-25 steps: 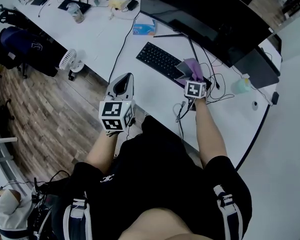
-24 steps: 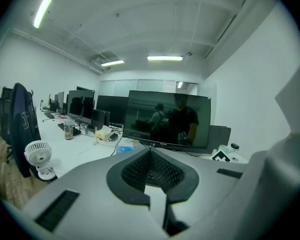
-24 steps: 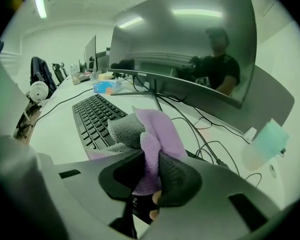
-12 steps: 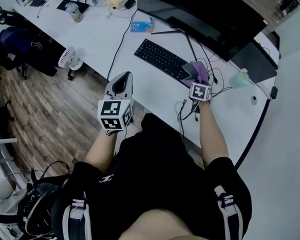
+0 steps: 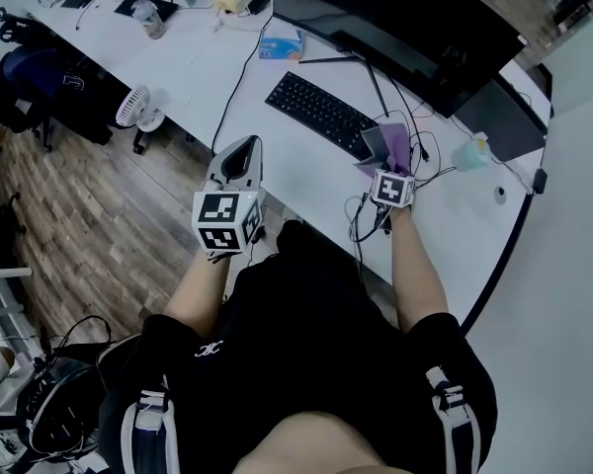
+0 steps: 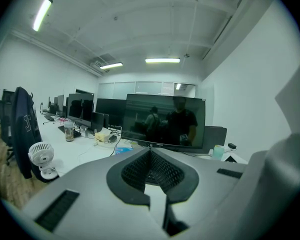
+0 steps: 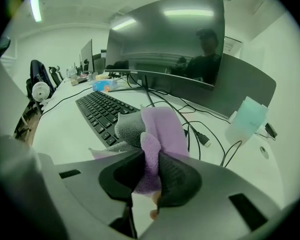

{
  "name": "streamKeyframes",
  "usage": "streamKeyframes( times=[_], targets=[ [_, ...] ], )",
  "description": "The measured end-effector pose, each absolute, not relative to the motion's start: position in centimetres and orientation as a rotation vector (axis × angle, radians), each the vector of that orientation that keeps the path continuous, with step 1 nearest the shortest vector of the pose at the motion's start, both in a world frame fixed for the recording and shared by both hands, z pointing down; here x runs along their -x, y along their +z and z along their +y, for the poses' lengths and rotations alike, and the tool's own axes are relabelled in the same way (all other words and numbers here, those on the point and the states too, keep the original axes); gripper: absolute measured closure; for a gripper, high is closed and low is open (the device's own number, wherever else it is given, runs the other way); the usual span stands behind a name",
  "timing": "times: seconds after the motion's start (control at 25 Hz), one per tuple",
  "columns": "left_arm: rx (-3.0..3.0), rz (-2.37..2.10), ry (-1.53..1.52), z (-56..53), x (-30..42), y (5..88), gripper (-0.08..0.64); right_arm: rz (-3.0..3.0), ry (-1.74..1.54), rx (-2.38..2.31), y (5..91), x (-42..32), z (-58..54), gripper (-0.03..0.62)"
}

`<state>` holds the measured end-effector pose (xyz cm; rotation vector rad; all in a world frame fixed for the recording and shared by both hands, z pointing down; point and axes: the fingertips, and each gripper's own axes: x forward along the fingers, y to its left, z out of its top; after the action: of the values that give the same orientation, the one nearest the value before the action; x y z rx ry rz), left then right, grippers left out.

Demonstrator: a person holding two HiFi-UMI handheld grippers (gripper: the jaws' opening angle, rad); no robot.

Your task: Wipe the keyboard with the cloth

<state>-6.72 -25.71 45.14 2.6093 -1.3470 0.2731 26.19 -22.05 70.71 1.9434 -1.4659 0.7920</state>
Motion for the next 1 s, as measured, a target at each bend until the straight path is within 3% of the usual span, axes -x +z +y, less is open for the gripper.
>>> streamKeyframes(
  times=[1.0],
  targets=[
    [-2.527, -1.430, 0.309, -26.6, 9.0, 46.5, 0.546, -1.741, 0.720, -1.700, 70.6, -17.2, -28.1, 0.495]
  ],
)
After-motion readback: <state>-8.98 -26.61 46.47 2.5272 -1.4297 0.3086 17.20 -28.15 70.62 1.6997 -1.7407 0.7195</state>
